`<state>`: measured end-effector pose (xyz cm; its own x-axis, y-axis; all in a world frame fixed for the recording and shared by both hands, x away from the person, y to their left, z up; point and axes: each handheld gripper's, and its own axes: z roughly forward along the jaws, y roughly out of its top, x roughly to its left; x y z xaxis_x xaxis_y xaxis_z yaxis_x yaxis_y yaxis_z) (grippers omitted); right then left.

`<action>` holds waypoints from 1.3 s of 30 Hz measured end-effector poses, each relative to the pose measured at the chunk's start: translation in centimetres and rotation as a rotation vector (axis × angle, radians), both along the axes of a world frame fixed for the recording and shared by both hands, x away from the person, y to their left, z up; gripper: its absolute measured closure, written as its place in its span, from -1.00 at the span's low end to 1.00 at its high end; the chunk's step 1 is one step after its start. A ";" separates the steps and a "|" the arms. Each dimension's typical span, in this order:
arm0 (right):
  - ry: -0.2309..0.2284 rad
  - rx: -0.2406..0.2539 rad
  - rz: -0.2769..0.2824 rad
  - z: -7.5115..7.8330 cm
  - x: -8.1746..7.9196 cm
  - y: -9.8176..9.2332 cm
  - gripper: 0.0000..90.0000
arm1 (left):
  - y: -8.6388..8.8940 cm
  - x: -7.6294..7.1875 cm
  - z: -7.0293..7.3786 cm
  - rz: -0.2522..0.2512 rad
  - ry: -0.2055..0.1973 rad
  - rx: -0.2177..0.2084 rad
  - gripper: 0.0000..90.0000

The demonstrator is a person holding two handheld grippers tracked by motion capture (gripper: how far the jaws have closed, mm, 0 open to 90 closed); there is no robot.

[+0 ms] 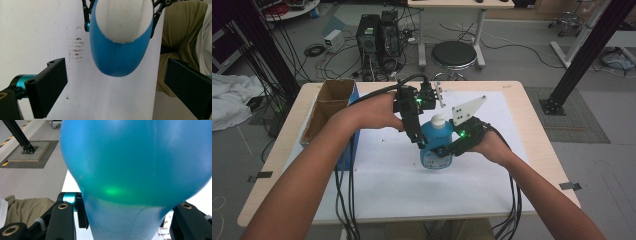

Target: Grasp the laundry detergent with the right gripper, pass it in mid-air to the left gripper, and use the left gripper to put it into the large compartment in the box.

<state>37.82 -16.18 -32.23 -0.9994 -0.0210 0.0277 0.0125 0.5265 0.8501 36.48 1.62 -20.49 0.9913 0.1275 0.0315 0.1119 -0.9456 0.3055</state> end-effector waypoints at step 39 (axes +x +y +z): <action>0.012 -0.013 0.020 0.5 -0.2 1.4 0.01 | -2.6 0.8 -1.4 -0.042 0.011 0.030 -0.89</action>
<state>37.65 -14.75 -31.71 -0.9984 -0.0401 0.0397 0.0119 0.5374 0.8432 37.31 -1.02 -21.89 0.9961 0.0851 0.0234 0.0753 -0.9581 0.2763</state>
